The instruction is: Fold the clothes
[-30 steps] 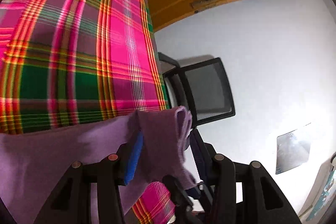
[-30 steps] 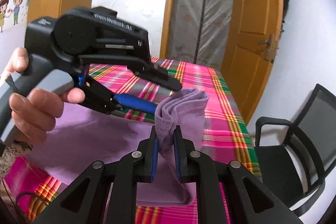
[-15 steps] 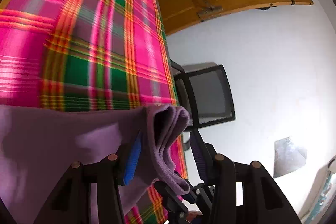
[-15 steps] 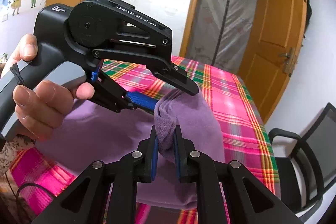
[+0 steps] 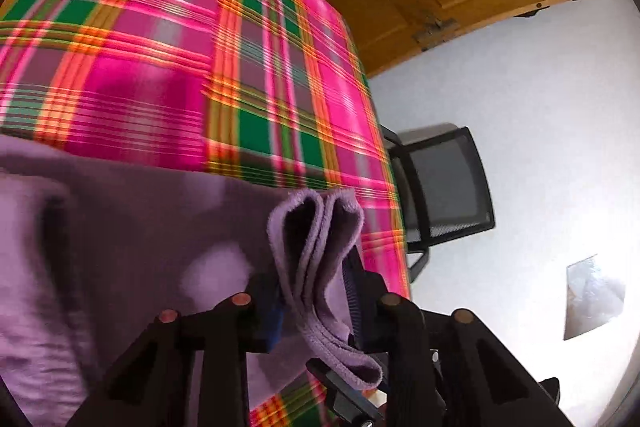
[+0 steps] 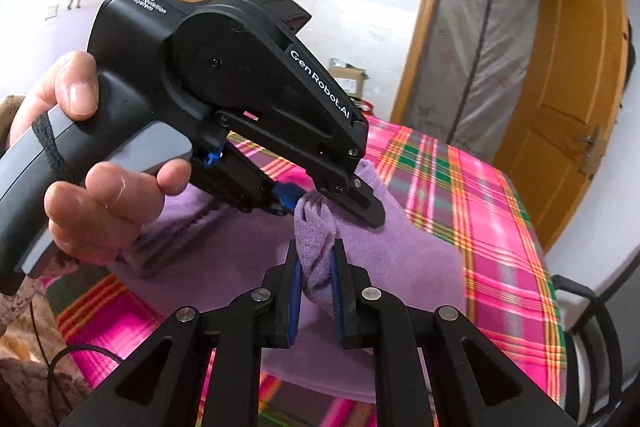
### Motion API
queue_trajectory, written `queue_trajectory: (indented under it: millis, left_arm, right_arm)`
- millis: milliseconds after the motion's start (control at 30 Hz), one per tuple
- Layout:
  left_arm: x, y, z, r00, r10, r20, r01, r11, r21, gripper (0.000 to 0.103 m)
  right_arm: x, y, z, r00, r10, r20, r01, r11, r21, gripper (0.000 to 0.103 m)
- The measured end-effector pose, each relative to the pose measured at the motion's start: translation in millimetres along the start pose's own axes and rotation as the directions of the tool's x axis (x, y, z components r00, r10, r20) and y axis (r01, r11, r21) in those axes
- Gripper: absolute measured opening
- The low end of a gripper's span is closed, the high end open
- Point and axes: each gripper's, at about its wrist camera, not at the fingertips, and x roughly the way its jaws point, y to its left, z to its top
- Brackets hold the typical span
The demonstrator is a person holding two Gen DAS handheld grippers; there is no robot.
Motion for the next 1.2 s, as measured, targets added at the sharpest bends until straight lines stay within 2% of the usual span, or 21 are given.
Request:
queue_trajectory:
  millis: [267, 500, 833, 967, 1200]
  left_arm:
    - [-17, 33, -9, 0.998, 0.067, 0.020, -0.066, 0.996, -0.056, 0.025]
    - [-18, 48, -9, 0.990, 0.134, 0.037, -0.131, 0.989, -0.075, 0.025]
    - [-25, 53, -9, 0.990, 0.130, 0.059, -0.126, 0.989, -0.073, 0.027]
    - [-33, 45, -9, 0.991, 0.108, 0.084, -0.103, 0.993, -0.059, 0.030]
    - [-48, 43, -17, 0.988, 0.108, 0.110, -0.103, 0.993, -0.050, 0.031]
  right_arm:
    - [8, 20, -2, 0.998, 0.046, -0.036, -0.046, 0.999, -0.004, 0.013]
    - [23, 29, -11, 0.992, 0.070, -0.106, -0.068, 0.998, 0.017, 0.014]
    - [32, 36, -13, 0.983, 0.072, -0.169, -0.069, 0.997, 0.026, 0.017]
    - [32, 41, -14, 0.979, 0.073, -0.191, -0.070, 0.997, 0.020, 0.020]
    - [29, 46, -15, 0.975, 0.092, -0.203, -0.092, 0.996, 0.011, 0.027]
